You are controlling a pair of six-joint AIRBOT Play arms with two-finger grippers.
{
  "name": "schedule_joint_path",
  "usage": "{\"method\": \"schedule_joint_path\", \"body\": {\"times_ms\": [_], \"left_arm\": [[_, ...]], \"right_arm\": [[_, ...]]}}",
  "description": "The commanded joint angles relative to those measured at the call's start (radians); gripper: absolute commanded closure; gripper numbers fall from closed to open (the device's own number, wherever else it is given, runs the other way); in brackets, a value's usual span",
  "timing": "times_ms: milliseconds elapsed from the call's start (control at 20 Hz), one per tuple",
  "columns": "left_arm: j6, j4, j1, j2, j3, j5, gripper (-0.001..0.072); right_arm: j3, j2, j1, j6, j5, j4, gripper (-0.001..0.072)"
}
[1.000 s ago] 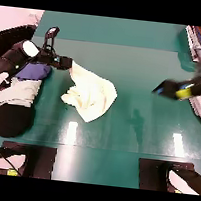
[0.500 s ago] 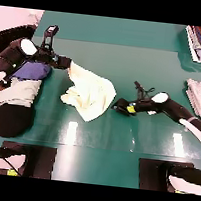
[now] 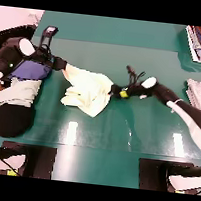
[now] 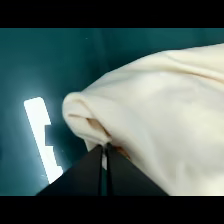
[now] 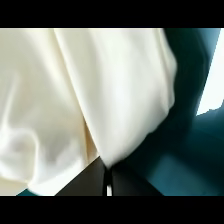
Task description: Fold the shirts.
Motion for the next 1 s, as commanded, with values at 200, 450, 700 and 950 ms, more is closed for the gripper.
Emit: {"method": "schedule_joint_path", "body": {"times_ms": [200, 450, 700, 950], "left_arm": [[-0.025, 0.179, 0.001, 0.298, 0.173, -0.002, 0.0682], [-0.024, 0.089, 0.001, 0.512, 0.332, -0.026, 0.0682], [0.027, -0.063, 0.001, 0.613, 0.384, -0.047, 0.0683], [0.024, -0.121, 0.001, 0.553, 0.318, -0.299, 0.0683]], "right_arm": [[0.315, 0.349, -0.283, 0.1, 0.275, -0.422, 0.0698], [0.518, 0.571, -0.36, 0.099, 0.354, -0.487, 0.0699], [0.66, 0.656, -0.36, 0.1, 0.404, -0.554, 0.0698], [0.687, 0.548, -0.349, 0.123, 0.571, -0.554, 0.0698]]}}
